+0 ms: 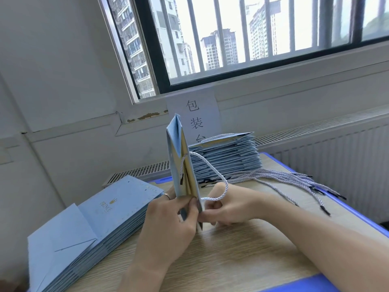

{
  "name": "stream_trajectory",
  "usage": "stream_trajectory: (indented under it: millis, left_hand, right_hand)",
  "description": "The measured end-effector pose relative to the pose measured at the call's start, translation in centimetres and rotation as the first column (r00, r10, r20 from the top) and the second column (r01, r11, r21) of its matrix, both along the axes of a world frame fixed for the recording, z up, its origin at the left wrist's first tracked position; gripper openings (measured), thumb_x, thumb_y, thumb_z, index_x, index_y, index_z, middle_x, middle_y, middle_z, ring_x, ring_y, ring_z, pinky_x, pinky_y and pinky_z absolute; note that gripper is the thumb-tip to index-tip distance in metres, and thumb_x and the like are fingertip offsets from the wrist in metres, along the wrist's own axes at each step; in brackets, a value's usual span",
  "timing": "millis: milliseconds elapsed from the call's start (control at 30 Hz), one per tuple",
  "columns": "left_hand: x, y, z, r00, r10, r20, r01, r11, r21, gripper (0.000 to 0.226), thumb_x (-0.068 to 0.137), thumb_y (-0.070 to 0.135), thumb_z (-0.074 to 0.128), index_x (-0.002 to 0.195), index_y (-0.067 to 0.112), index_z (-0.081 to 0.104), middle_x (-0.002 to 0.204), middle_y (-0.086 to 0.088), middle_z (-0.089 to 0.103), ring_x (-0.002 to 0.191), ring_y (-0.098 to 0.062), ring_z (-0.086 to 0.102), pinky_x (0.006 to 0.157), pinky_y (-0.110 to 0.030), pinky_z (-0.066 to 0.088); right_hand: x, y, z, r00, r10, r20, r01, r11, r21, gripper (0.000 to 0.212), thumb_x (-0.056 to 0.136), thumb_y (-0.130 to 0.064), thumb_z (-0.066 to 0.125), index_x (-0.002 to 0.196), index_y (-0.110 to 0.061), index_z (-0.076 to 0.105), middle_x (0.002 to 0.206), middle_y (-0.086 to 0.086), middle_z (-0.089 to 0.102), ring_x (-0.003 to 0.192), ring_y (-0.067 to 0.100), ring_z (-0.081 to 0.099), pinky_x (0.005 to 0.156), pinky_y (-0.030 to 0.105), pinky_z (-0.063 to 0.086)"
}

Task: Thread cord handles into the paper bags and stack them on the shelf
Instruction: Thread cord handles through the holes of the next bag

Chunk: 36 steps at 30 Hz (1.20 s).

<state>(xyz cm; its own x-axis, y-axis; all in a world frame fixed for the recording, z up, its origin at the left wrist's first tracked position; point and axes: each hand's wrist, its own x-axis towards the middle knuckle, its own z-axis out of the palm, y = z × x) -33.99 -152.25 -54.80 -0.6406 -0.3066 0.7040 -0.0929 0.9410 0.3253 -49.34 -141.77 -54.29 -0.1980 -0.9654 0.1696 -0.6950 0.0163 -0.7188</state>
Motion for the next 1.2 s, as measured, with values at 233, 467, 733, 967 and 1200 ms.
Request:
stream_trajectory:
  millis: [233, 467, 733, 967, 1200]
  left_hand:
    - [0.2, 0.1, 0.2, 0.995, -0.001, -0.101, -0.001, 1.000, -0.013, 0.025, 0.087, 0.039, 0.055, 0.075, 0.030, 0.075, 0.081, 0.020, 0.063, 0.060, -0.006, 0.058, 0.056, -0.017, 0.044]
    - [-0.2, 0.9, 1.1, 0.924, 0.241, -0.298, -0.269, 0.962, -0.056, 0.047, 0.086, 0.046, 0.054, 0.107, 0.011, 0.077, 0.131, -0.024, 0.060, 0.093, -0.036, 0.071, 0.081, -0.029, 0.046]
    - [-1.8, -1.0, 2.5, 0.886, 0.201, -0.419, -0.283, 0.948, -0.144, 0.041, 0.096, 0.033, 0.048, 0.085, 0.009, 0.079, 0.110, -0.026, 0.070, 0.064, -0.036, 0.063, 0.060, -0.026, 0.044]
    - [-2.1, -1.0, 2.3, 0.902, 0.166, -0.398, -0.229, 0.967, -0.115, 0.015, 0.082, 0.016, 0.066, 0.081, 0.012, 0.080, 0.100, -0.019, 0.072, 0.055, -0.027, 0.053, 0.062, -0.007, 0.029]
    - [-1.8, -2.0, 1.1, 0.938, 0.184, -0.295, -0.194, 0.981, -0.004, 0.013, 0.082, 0.016, 0.073, 0.071, 0.017, 0.080, 0.062, -0.005, 0.054, 0.053, -0.020, 0.041, 0.052, -0.012, 0.024]
  right_hand:
    - [0.4, -0.4, -0.2, 0.998, -0.055, 0.013, 0.054, 0.997, 0.046, 0.033, 0.081, -0.014, 0.060, 0.049, -0.018, 0.056, 0.042, 0.000, 0.050, 0.037, 0.014, 0.042, 0.044, 0.023, 0.037]
    - [0.4, -0.6, -0.5, 0.995, -0.099, -0.021, 0.101, 0.991, 0.092, 0.025, 0.073, -0.020, 0.062, 0.062, 0.000, 0.052, 0.051, 0.007, 0.048, 0.046, 0.020, 0.043, 0.048, 0.027, 0.037]
    - [0.8, -0.9, -0.5, 0.992, -0.099, -0.079, 0.106, 0.991, 0.084, 0.028, 0.073, -0.026, 0.060, 0.063, -0.002, 0.050, 0.053, 0.005, 0.046, 0.048, 0.019, 0.042, 0.050, 0.029, 0.036]
    - [1.0, -1.0, -0.6, 0.992, -0.100, -0.077, 0.107, 0.990, 0.095, 0.025, 0.072, -0.024, 0.059, 0.060, -0.007, 0.046, 0.054, 0.005, 0.041, 0.050, 0.020, 0.038, 0.050, 0.029, 0.033]
    - [1.0, -1.1, -0.4, 0.988, -0.105, -0.109, 0.117, 0.986, 0.116, 0.026, 0.076, -0.022, 0.059, 0.054, -0.010, 0.050, 0.051, 0.002, 0.044, 0.048, 0.017, 0.040, 0.050, 0.025, 0.035]
